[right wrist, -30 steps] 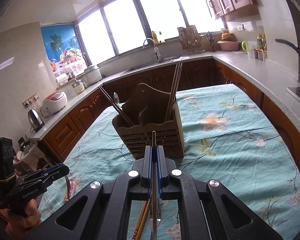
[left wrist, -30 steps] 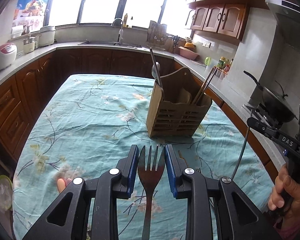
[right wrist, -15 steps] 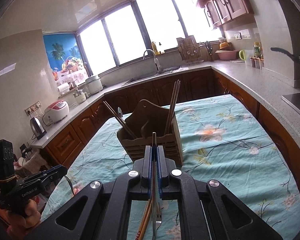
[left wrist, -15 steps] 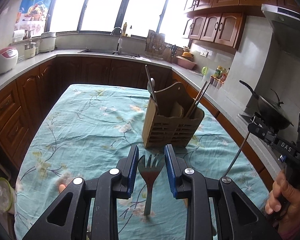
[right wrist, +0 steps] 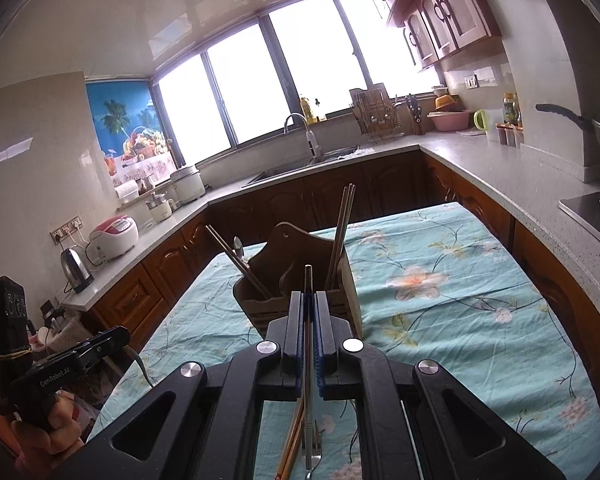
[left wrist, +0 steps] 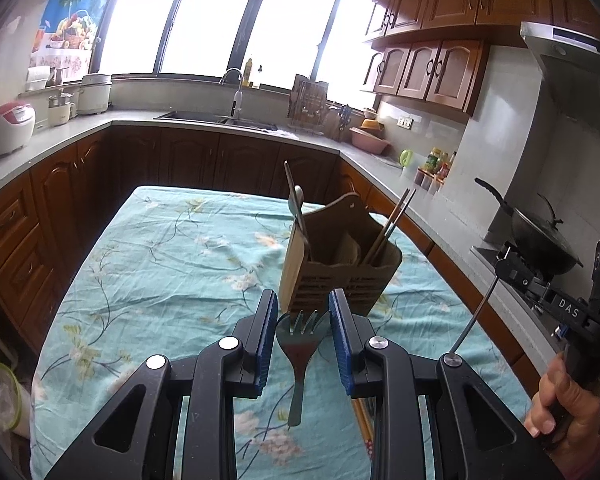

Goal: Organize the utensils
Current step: 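Lift the fork and chopstick and carry both tools over the caddy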

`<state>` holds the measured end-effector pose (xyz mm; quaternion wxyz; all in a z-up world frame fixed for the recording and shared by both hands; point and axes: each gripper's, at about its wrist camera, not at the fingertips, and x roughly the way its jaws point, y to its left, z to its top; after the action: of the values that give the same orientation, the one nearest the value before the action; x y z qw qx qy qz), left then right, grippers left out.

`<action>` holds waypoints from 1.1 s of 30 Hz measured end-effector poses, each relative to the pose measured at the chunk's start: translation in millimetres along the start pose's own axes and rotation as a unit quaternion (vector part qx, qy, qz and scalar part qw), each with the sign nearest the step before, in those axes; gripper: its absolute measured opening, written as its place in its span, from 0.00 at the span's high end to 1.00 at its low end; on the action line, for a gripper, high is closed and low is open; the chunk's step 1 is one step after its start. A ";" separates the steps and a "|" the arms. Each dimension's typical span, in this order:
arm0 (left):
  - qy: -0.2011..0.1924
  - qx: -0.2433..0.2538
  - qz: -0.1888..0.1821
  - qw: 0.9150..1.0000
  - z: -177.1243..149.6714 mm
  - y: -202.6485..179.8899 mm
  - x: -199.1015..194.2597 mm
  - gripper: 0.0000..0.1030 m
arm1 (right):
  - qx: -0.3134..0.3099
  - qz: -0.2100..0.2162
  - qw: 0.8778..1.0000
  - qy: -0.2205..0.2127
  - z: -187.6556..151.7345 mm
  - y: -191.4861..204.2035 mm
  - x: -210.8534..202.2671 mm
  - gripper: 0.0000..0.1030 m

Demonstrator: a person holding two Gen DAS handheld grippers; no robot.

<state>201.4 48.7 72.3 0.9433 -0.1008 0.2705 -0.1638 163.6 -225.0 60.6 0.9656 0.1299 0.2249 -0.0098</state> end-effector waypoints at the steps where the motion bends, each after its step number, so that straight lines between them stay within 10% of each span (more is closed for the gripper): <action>1: -0.001 0.000 -0.001 1.000 1.2 0.3 0.5 0.75 | 0.001 0.000 1.000 -0.003 1.7 -0.3 0.4 0.96; 33: -0.115 -0.063 -0.022 0.991 89.6 18.2 107.4 0.75 | 0.023 0.015 0.989 -0.144 109.3 -11.5 55.8 0.96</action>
<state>340.7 35.6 90.6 0.9560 -0.1840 0.1677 -0.1550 260.2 -261.7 127.9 0.9847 0.1528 0.0816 -0.0194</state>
